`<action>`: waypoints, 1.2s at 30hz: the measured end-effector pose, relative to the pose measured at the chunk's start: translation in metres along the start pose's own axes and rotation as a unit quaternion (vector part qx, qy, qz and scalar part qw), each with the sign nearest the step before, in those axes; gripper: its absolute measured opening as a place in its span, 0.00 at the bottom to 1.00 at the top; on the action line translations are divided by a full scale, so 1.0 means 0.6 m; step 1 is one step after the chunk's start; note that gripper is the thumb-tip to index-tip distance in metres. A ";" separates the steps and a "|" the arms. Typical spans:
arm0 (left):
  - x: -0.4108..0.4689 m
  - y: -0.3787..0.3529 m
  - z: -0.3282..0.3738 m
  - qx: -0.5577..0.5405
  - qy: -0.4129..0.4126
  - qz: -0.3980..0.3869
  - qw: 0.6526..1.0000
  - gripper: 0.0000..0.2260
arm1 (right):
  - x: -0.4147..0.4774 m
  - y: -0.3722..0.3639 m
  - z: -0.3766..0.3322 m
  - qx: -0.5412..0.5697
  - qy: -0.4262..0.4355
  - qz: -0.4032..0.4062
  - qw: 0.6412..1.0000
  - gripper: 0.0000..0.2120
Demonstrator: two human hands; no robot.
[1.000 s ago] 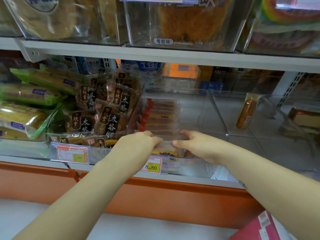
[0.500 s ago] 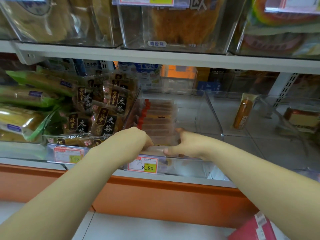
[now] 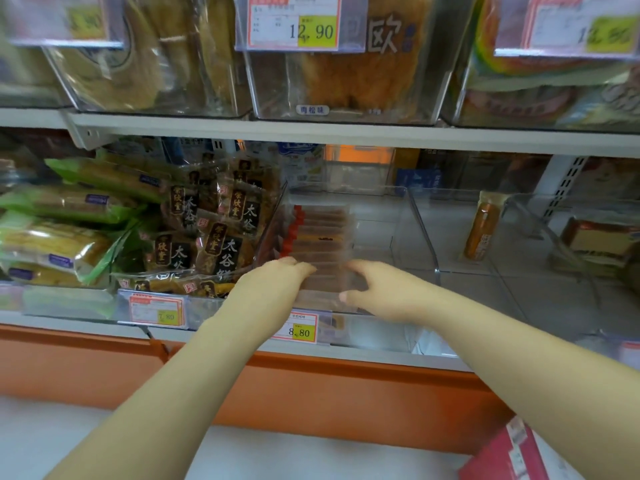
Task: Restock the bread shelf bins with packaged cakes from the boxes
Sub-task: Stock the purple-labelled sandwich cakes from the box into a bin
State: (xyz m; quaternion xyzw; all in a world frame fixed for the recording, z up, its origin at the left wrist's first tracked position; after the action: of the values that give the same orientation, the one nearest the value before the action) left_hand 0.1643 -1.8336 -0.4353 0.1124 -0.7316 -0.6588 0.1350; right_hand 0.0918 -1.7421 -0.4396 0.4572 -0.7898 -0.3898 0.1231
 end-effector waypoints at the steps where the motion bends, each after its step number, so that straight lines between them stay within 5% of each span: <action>1: -0.010 0.026 0.006 -0.009 0.008 0.062 0.998 0.30 | -0.021 0.016 -0.005 0.008 0.022 0.031 0.999 0.28; 8: -0.082 0.099 0.151 -0.168 -0.014 0.241 0.956 0.15 | -0.228 0.099 0.026 0.026 0.131 0.173 0.976 0.13; 19: -0.127 0.065 0.532 -0.244 -0.168 0.163 0.941 0.12 | -0.547 0.209 0.307 -0.036 -0.006 0.284 0.958 0.09; 24: -0.131 0.027 0.627 -0.204 -0.199 0.109 0.952 0.11 | -0.622 0.204 0.477 -0.070 -0.131 0.221 0.964 0.09; 30: -0.111 -0.011 0.675 -0.173 -0.197 0.062 0.963 0.10 | -0.622 0.153 0.629 -0.119 -0.272 0.010 0.955 0.21; 36: -0.094 -0.021 0.686 -0.150 -0.194 0.042 0.969 0.10 | -0.574 0.125 0.680 -0.200 -0.284 -0.099 0.933 0.25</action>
State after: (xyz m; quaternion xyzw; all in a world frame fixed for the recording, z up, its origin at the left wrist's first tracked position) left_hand 0.0750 -1.4317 -0.4903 -0.0700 -0.6404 -0.7641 0.0338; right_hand 0.0102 -1.2343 -0.6009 0.3693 -0.6486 -0.6631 -0.0564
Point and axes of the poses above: each hand's wrist, its own x-axis towards the middle knuckle, its own y-axis out of the back of the hand, z = x × y, the point moved 10 cm from there along x, towards the middle knuckle, and after that the axes turned 12 degrees about x, right-handed, at the moved point
